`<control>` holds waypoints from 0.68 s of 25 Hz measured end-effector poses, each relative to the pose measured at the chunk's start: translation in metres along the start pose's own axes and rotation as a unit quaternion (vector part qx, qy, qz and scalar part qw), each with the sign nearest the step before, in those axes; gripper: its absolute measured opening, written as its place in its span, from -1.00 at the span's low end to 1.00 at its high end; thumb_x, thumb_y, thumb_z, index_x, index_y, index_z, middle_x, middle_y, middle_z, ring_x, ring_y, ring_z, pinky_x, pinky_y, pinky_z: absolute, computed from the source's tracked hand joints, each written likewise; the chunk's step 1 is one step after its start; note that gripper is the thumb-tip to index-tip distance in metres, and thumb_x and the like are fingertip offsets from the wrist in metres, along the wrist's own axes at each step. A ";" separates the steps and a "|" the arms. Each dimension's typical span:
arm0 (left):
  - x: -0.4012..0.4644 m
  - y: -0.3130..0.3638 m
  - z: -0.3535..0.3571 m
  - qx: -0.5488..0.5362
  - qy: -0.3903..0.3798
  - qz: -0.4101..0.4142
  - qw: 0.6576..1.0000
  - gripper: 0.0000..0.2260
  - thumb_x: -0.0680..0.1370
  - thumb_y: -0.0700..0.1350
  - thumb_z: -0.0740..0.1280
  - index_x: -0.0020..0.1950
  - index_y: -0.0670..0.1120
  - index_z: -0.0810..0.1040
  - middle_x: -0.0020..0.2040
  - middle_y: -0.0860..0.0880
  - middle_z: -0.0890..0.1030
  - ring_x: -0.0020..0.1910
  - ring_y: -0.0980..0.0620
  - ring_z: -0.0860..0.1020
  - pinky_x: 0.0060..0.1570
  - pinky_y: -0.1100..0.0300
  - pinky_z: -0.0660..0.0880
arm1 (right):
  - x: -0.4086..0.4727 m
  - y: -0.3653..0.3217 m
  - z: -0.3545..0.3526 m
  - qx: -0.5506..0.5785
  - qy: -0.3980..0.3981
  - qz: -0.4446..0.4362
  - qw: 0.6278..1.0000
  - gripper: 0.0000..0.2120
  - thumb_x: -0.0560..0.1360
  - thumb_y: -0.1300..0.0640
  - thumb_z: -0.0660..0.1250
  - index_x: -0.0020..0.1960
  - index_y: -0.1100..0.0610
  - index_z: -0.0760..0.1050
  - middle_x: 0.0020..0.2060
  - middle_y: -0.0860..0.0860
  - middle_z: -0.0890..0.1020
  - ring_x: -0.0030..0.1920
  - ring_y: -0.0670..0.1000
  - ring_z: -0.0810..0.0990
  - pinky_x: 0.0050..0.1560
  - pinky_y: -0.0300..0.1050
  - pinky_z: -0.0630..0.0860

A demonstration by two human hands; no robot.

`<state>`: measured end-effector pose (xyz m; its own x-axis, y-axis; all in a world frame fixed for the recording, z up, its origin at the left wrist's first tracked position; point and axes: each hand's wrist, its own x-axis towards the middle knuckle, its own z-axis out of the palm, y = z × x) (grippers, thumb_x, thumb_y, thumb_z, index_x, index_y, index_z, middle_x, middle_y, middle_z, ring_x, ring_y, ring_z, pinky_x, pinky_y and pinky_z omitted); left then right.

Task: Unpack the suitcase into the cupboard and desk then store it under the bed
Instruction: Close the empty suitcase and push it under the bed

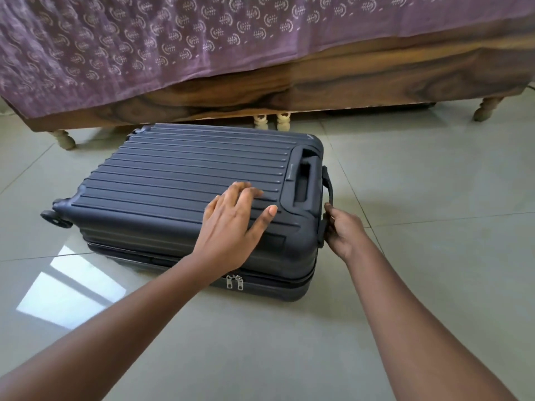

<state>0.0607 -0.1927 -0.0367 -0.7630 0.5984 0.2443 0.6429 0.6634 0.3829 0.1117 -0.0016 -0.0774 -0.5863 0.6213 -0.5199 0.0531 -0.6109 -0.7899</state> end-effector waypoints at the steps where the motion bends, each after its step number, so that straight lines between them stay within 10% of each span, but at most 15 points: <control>1: 0.005 0.003 -0.004 -0.020 -0.019 -0.041 0.999 -0.54 0.57 0.27 0.03 0.35 0.05 0.35 0.39 0.06 0.31 0.39 0.05 0.29 0.38 0.05 0.13 | -0.005 -0.010 0.004 0.013 -0.004 0.017 1.000 -0.78 0.57 0.23 0.26 -0.25 0.22 0.42 -0.41 0.05 0.43 -0.52 -0.06 0.44 -0.52 -0.23 0.39; 7: 0.031 0.043 -0.076 -0.257 -0.006 -0.263 0.930 -0.68 0.47 0.28 0.23 0.21 0.33 0.46 0.43 0.19 0.33 0.40 0.11 0.32 0.44 -0.05 0.16 | -0.068 -0.120 0.037 0.020 -0.018 0.028 0.999 -0.78 0.59 0.20 0.22 -0.23 0.20 0.42 -0.36 0.07 0.46 -0.37 0.01 0.47 -0.27 -0.12 0.49; 12: 0.039 0.105 -0.202 -0.458 -0.025 -0.350 0.817 -0.68 0.52 0.17 0.28 0.24 0.12 0.52 0.21 0.09 0.56 0.11 0.20 0.51 0.16 0.23 0.41 | -0.184 -0.220 0.086 -0.026 -0.090 0.009 0.996 -0.76 0.60 0.30 0.16 -0.24 0.18 0.38 -0.39 0.05 0.42 -0.40 -0.02 0.44 -0.34 -0.22 0.38; 17: 0.018 0.148 -0.301 -0.326 -0.054 -0.337 0.882 -0.60 0.51 0.12 0.33 0.34 0.13 0.45 0.22 0.08 0.54 0.18 0.08 0.49 0.23 0.08 0.44 | -0.279 -0.263 0.136 -0.115 -0.139 0.035 0.983 -0.83 0.59 0.34 0.16 -0.15 0.19 0.42 -0.29 0.08 0.57 -0.26 0.03 0.58 -0.11 -0.04 0.57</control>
<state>0.1219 -0.2194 0.2921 -0.9233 0.2300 -0.3076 -0.1564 0.5063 0.8481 0.1512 -0.0811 0.3196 -0.7712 0.4038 -0.4922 0.2641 -0.5006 -0.8244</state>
